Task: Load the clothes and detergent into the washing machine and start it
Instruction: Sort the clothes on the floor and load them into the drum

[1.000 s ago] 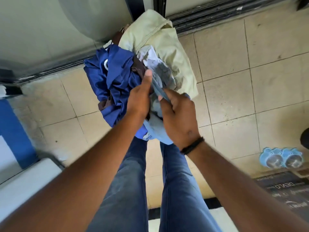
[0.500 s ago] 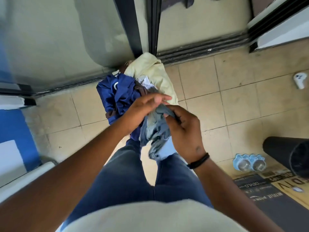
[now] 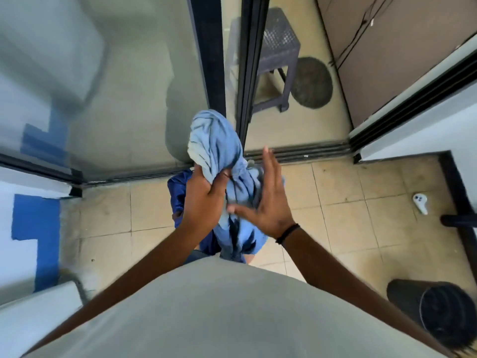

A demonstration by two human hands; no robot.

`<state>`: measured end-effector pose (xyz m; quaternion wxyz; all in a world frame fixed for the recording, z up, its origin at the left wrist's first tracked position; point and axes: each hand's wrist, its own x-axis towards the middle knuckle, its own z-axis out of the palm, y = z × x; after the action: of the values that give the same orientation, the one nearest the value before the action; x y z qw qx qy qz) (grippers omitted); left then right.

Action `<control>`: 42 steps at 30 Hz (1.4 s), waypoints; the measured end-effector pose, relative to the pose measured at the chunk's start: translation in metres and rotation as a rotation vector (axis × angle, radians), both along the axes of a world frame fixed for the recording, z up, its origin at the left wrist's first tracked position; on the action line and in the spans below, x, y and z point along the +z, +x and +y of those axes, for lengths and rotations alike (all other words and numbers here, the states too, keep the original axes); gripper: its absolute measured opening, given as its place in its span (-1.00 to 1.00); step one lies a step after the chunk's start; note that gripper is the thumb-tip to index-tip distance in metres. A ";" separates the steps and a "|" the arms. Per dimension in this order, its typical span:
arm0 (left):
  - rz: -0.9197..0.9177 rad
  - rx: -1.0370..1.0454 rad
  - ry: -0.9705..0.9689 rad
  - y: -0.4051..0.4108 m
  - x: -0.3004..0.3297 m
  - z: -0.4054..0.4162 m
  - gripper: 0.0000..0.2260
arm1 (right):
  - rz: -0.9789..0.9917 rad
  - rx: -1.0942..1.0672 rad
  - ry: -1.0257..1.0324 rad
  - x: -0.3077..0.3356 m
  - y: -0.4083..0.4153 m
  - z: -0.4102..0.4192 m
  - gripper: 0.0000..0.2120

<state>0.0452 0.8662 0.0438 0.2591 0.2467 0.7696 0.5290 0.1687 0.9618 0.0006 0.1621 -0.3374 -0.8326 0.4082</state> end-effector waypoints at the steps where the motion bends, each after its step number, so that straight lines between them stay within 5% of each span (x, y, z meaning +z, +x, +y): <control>1: 0.008 0.052 0.044 0.002 0.008 -0.002 -0.62 | -0.118 0.040 0.057 -0.018 0.006 -0.002 0.29; 4: 0.081 0.146 0.169 0.002 0.025 -0.012 -0.48 | -0.327 0.035 0.035 -0.055 0.016 -0.012 0.22; 8: 0.249 0.089 0.174 -0.008 0.035 -0.028 -0.31 | -0.322 -0.021 -0.201 -0.071 0.011 -0.014 -0.69; 10: 0.383 0.028 0.030 -0.018 0.031 -0.041 -0.34 | -0.240 -0.061 -0.194 -0.066 0.006 -0.014 -0.87; 14: 0.350 -0.225 -0.193 -0.035 0.012 -0.065 -0.39 | -0.057 0.003 -0.078 -0.020 -0.013 -0.008 -0.65; 19: 0.322 -0.487 -0.296 -0.021 -0.004 -0.066 0.17 | 0.040 0.169 0.004 0.037 -0.050 -0.017 -0.59; 22: 0.296 -0.206 -0.235 -0.018 -0.002 -0.056 -0.07 | 0.079 0.221 -0.056 0.065 -0.070 -0.029 -0.56; 25: 0.400 -0.086 -0.182 -0.028 0.007 -0.054 -0.38 | 0.175 0.253 -0.185 0.080 -0.072 -0.033 -0.95; 29: 0.417 -0.047 -0.050 -0.045 0.021 -0.059 -0.43 | 0.303 0.173 -0.163 0.064 -0.044 -0.038 -0.28; 33: 0.338 0.025 0.190 -0.053 0.046 -0.062 -0.46 | -0.120 0.090 -0.090 0.010 -0.026 -0.048 0.15; 35: 0.295 -0.015 0.279 -0.060 0.057 -0.070 -0.49 | -0.153 0.000 -0.183 -0.003 -0.029 -0.056 0.05; 38: 0.394 -0.139 0.196 -0.076 0.060 -0.089 -0.47 | -0.067 -0.035 -0.102 -0.002 -0.046 -0.052 -0.56; 42: 0.706 -0.374 -0.155 -0.102 0.044 -0.122 -0.43 | 0.075 -0.084 0.057 0.027 -0.071 -0.042 -0.54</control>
<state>-0.0570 0.7438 0.0876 0.0887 0.5284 0.7908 0.2960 0.0973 0.9196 0.0272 0.2194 -0.3518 -0.8224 0.3897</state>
